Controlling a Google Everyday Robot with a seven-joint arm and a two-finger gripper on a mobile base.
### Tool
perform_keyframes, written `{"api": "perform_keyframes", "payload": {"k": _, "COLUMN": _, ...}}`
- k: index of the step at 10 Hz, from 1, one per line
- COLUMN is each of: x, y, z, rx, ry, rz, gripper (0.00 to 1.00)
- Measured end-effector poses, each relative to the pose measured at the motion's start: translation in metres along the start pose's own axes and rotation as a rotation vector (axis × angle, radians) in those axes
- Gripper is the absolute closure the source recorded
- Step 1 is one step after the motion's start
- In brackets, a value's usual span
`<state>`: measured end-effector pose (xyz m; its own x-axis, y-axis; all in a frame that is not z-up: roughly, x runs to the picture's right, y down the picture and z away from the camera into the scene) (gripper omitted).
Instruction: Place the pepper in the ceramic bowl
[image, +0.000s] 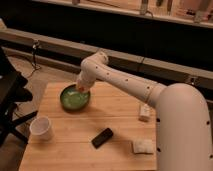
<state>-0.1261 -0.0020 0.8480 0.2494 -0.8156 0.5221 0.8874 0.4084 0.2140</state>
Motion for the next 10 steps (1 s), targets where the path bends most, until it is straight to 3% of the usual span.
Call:
{"api": "perform_keyframes", "payload": {"k": 2, "x": 0.0, "y": 0.0, "z": 0.0, "rx": 0.003, "ry": -0.002, "rz": 0.0, "gripper": 0.82}}
{"api": "perform_keyframes", "payload": {"k": 5, "x": -0.01, "y": -0.03, "z": -0.016, "rx": 0.074, "ry": -0.002, "rz": -0.076, "gripper": 0.49}}
{"api": "perform_keyframes", "payload": {"k": 8, "x": -0.014, "y": -0.042, "z": -0.027, "rx": 0.102, "ry": 0.018, "rz": -0.103, "gripper": 0.22}}
{"api": "perform_keyframes", "payload": {"k": 10, "x": -0.017, "y": -0.045, "z": -0.027, "rx": 0.104, "ry": 0.022, "rz": -0.107, "gripper": 0.2}}
